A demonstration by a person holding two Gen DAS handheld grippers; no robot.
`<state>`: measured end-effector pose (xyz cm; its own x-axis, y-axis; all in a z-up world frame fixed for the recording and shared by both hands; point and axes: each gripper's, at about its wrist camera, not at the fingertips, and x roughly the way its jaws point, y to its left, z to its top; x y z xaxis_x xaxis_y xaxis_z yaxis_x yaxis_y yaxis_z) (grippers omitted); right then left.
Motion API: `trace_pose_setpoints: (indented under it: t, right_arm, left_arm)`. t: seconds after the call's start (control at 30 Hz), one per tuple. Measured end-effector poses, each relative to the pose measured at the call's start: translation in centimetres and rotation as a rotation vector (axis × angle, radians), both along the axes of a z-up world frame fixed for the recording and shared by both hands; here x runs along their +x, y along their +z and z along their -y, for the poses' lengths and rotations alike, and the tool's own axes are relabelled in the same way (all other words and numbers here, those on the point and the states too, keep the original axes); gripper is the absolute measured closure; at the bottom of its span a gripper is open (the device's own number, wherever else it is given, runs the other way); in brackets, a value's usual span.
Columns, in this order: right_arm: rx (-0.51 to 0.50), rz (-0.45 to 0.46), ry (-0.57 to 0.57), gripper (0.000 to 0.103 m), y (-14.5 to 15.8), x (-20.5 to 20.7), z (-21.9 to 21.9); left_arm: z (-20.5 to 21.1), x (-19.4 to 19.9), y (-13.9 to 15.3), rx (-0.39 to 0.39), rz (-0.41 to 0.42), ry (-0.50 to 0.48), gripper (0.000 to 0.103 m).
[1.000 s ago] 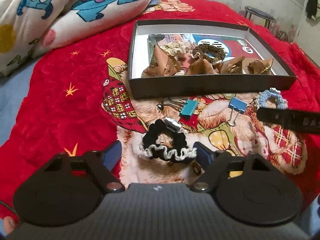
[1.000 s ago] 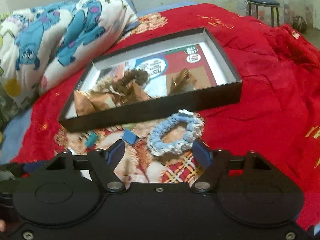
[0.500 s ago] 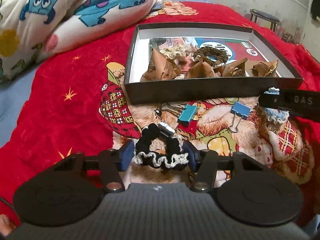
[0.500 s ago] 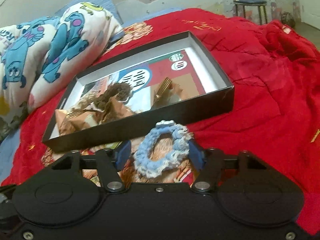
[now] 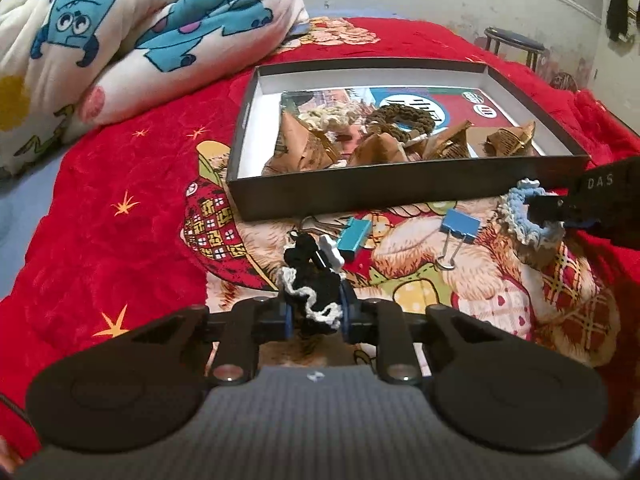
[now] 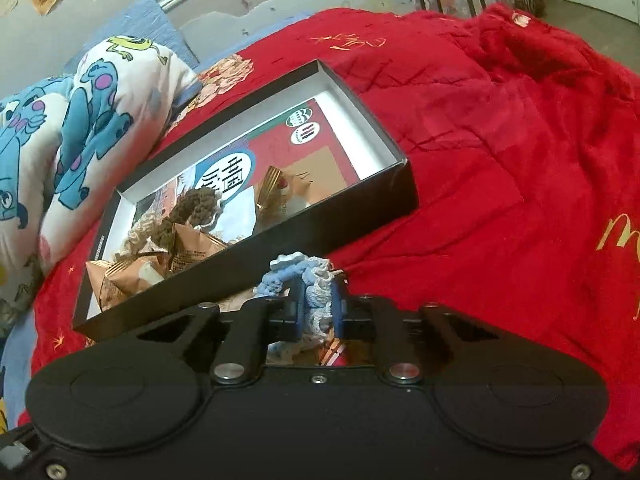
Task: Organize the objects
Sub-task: 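Close the left gripper on the black scrunchie while the right gripper grasps the blue crocheted scrunchie, then lift both held scrunchies up off the bedspread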
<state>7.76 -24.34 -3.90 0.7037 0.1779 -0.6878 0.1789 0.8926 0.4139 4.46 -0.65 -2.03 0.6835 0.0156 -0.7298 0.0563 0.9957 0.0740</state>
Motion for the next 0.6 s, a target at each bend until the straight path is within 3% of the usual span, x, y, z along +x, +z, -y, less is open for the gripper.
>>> trace_pose_setpoints:
  t: [0.13, 0.33, 0.6]
  right_arm:
    - [-0.002, 0.000, 0.001, 0.090, 0.1, -0.1, -0.1]
    - [0.049, -0.001, -0.014, 0.091, 0.1, -0.2, 0.1]
    - [0.058, 0.006, -0.011, 0.091, 0.5, -0.4, 0.1]
  left_arm:
    - [0.4, 0.2, 0.0, 0.030, -0.013, -0.020, 0.078]
    - [0.3, -0.1, 0.1, 0.013, 0.003, -0.025, 0.079]
    - [0.7, -1.1, 1.8, -0.034, 0.089, -0.057, 0.081]
